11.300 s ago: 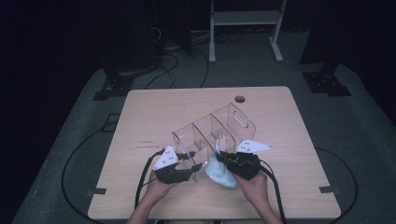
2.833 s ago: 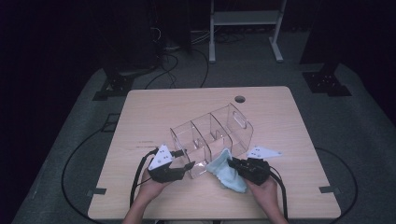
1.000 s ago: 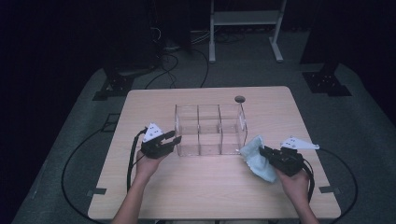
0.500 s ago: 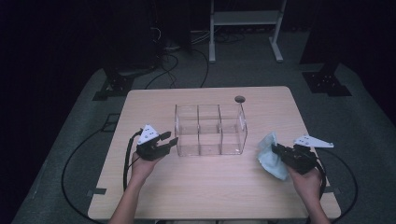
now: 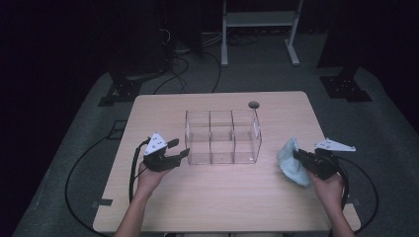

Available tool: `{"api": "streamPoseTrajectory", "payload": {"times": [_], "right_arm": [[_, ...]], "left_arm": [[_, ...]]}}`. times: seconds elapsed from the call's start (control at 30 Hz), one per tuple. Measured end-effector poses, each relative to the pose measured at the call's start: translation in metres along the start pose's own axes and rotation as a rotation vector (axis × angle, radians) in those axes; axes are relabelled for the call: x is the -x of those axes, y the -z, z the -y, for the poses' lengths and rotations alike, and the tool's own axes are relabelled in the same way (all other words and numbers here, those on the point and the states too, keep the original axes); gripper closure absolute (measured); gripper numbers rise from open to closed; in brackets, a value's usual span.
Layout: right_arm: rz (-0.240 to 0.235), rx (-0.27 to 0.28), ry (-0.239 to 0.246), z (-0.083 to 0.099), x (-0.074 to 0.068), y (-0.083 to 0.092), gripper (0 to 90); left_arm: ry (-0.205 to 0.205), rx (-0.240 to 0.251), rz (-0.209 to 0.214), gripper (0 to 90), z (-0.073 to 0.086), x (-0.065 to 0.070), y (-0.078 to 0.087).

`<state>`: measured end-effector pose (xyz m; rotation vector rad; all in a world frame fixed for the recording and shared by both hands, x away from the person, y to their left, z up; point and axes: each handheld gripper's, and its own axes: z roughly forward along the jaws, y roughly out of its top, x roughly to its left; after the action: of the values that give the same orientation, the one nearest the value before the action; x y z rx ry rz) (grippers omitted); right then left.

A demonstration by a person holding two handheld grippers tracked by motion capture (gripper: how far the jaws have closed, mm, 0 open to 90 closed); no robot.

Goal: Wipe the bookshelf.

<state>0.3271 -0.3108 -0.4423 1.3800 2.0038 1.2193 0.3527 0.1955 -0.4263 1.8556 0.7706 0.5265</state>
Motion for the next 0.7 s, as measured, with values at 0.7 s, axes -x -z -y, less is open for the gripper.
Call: {"api": "streamPoseTrajectory", "payload": {"times": [0.7], "right_arm": [[0.0,-0.036,-0.064,-0.008,0.03,-0.015,61.8]], "left_arm": [[0.053,-0.005,-0.03,21.3,0.026,-0.007,0.023]]}}
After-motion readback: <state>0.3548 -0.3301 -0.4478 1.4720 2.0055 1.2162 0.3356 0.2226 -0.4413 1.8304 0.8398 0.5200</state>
